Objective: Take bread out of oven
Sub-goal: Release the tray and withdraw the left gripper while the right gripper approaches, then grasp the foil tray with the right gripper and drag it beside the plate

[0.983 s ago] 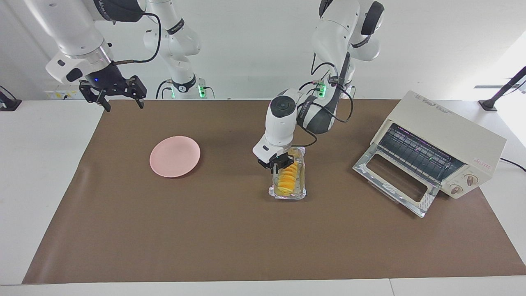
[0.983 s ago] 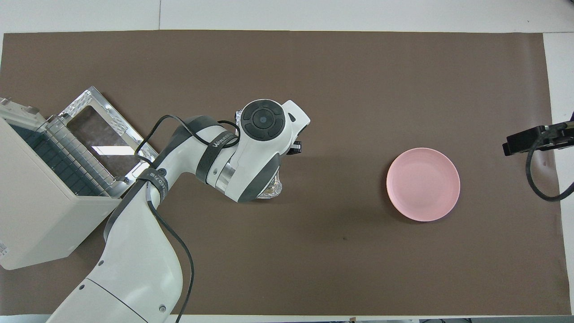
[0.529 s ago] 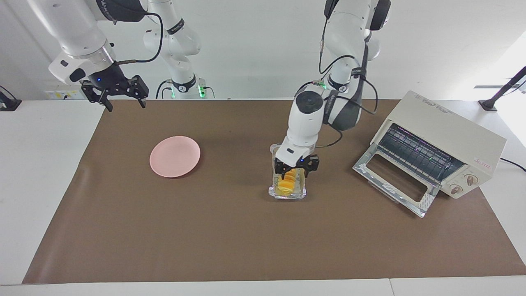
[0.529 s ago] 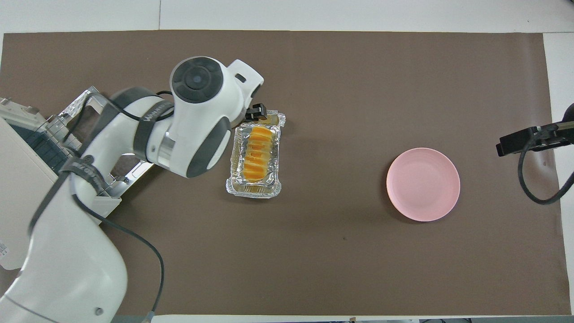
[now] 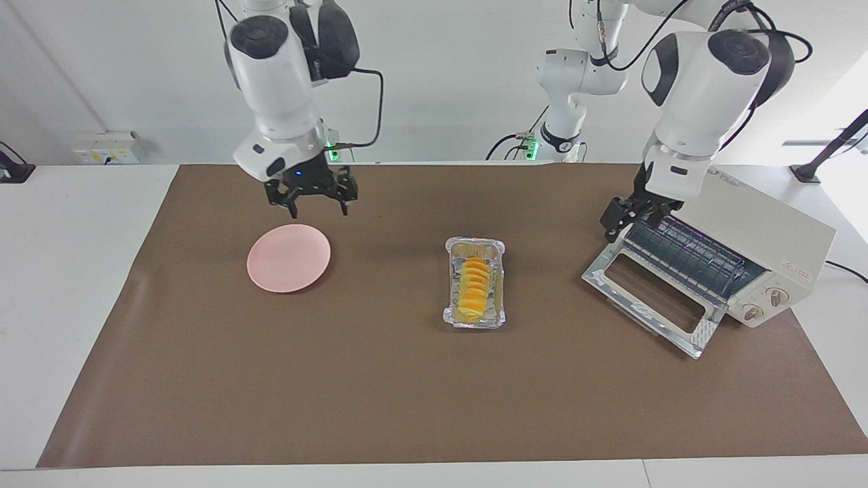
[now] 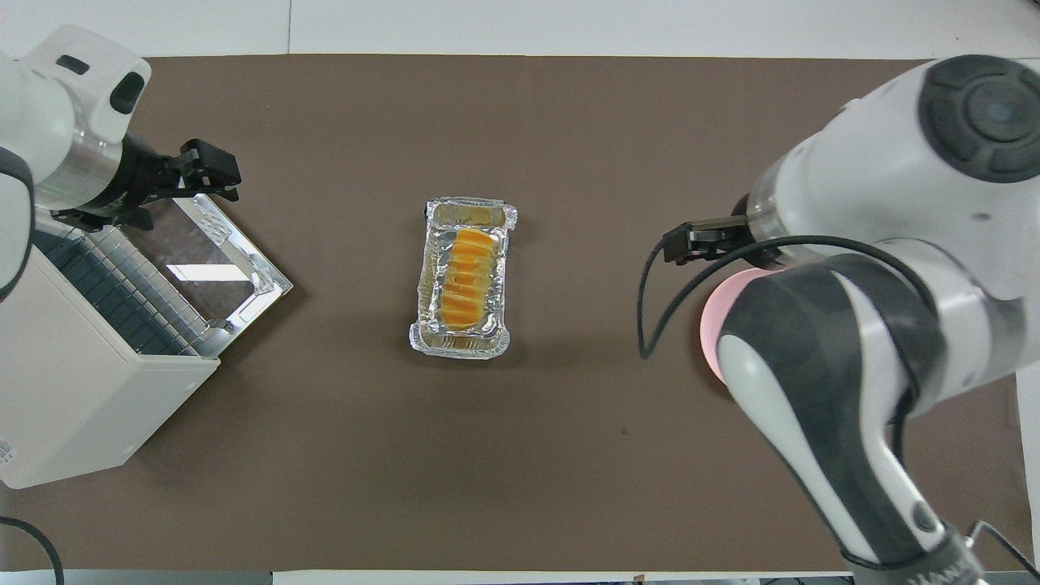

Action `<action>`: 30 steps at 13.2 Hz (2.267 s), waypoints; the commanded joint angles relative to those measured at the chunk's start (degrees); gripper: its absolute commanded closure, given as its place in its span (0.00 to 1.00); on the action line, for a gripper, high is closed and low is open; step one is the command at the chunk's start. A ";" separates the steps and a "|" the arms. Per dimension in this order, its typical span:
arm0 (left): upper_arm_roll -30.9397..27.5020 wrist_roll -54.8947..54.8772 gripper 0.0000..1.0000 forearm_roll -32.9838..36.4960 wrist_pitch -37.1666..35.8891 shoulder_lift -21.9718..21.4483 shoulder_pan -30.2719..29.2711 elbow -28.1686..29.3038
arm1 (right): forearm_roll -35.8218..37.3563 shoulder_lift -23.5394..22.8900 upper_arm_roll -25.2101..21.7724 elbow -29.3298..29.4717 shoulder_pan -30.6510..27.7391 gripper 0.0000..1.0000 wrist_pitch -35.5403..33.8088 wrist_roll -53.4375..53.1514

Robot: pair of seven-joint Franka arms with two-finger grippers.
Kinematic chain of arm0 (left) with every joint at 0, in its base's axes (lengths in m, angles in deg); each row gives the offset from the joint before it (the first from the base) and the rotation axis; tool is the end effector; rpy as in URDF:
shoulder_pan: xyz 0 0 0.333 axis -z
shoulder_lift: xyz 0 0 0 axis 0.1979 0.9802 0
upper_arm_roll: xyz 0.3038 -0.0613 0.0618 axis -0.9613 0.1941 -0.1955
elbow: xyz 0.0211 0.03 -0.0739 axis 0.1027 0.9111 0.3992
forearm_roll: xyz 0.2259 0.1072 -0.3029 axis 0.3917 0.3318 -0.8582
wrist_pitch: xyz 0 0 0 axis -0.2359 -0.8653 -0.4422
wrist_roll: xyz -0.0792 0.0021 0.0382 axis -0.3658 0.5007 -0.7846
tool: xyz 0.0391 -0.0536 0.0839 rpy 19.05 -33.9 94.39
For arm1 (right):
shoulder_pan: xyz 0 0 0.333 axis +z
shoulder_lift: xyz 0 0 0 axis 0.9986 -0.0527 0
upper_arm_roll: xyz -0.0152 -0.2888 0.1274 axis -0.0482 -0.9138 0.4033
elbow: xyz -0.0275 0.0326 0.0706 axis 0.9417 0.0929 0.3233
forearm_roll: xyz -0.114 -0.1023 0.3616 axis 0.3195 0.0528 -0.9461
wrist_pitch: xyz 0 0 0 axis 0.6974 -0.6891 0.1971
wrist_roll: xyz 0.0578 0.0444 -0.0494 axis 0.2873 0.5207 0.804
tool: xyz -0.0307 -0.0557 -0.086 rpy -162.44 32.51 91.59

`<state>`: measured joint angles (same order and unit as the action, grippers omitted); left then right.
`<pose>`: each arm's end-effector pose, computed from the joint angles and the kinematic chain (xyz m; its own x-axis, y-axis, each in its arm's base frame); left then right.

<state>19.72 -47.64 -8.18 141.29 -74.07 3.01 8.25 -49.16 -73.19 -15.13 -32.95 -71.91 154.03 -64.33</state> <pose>0.5773 -0.1044 0.5872 0.9718 0.2350 0.0173 0.2351 -0.9720 -0.0040 0.5638 0.2096 0.5214 0.9999 0.0154 0.0028 0.0154 -0.9997 -0.0169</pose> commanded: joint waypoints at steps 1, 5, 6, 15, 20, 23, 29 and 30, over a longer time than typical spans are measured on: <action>0.70 -6.24 0.00 -0.44 -8.27 -4.20 -3.16 1.80 | 0.79 -6.80 -0.19 1.41 4.08 0.00 5.74 -7.22; 0.70 -10.05 0.00 -0.44 -13.92 -7.37 -6.59 2.24 | 4.11 -19.00 -0.46 10.43 10.84 0.00 6.20 -18.99; 0.79 -10.14 0.00 -0.44 -14.11 -7.55 -7.12 2.42 | 4.57 -22.17 -0.45 13.60 11.73 0.00 6.20 -20.85; 10.72 -12.25 0.00 -1.05 -12.61 -9.84 -18.81 4.71 | 6.41 -32.83 -0.98 16.35 16.83 0.03 16.92 -25.43; 10.89 -20.68 0.00 -1.14 -11.82 -9.84 -18.99 4.35 | 10.29 -32.84 -0.98 16.35 16.83 1.00 16.22 -25.44; 10.89 -21.48 0.00 -1.14 -11.74 -9.84 -18.73 4.62 | 10.02 -32.75 -0.89 16.53 16.49 1.00 16.22 -25.26; 10.72 -20.77 0.00 -1.05 -12.26 -9.92 -18.90 4.53 | 3.99 -31.87 -0.45 29.94 5.79 1.00 0.86 -11.77; 10.72 -20.77 0.00 -1.05 -12.17 -9.92 -19.08 4.53 | 2.57 -32.48 -0.54 31.45 1.50 1.00 0.15 -6.42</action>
<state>29.99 -67.95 -8.40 128.27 -82.44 -14.85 11.17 -43.11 -104.52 -16.70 -6.88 -63.37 157.69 -79.37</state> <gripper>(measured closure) 0.000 0.982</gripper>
